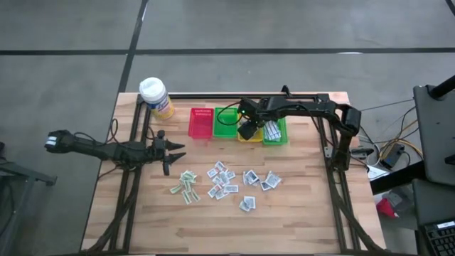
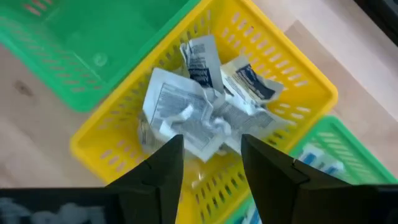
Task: Pick & Place First Aid Supplies
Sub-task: Put the blue alcohol pad into the yellow bin
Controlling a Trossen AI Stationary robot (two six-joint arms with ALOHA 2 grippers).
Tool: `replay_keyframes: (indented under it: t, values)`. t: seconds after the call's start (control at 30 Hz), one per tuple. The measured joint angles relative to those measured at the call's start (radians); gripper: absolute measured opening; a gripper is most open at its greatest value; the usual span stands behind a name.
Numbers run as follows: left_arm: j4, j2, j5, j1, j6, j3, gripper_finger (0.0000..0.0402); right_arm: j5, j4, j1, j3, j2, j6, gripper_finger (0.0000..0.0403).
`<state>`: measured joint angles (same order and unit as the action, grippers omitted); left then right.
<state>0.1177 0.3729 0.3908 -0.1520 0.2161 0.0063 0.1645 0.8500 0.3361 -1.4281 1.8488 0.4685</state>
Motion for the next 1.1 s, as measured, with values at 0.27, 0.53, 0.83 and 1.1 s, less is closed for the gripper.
replay_keyframes:
  t: [0.27, 0.53, 0.83, 1.1]
  values:
    - [0.0, 0.0, 0.0, 0.0, -0.003, 0.0, 0.0158, -0.119, 0.084, -0.059, -0.065, -0.034, 0.007, 0.0148]
    - [0.002, 0.0, 0.0, 0.0, -0.004, 0.0, 0.0158, -0.147, 0.159, -0.204, -0.07, -0.063, 0.063, 0.0133]
    - [0.001, 0.0, 0.0, 0.0, -0.003, 0.0, 0.0158, -0.148, 0.195, -0.405, -0.067, -0.064, 0.127, 0.0129]
    - [0.001, 0.0, 0.0, 0.0, -0.003, 0.0, 0.0158, -0.148, 0.163, -0.57, -0.067, -0.064, 0.101, 0.0128]
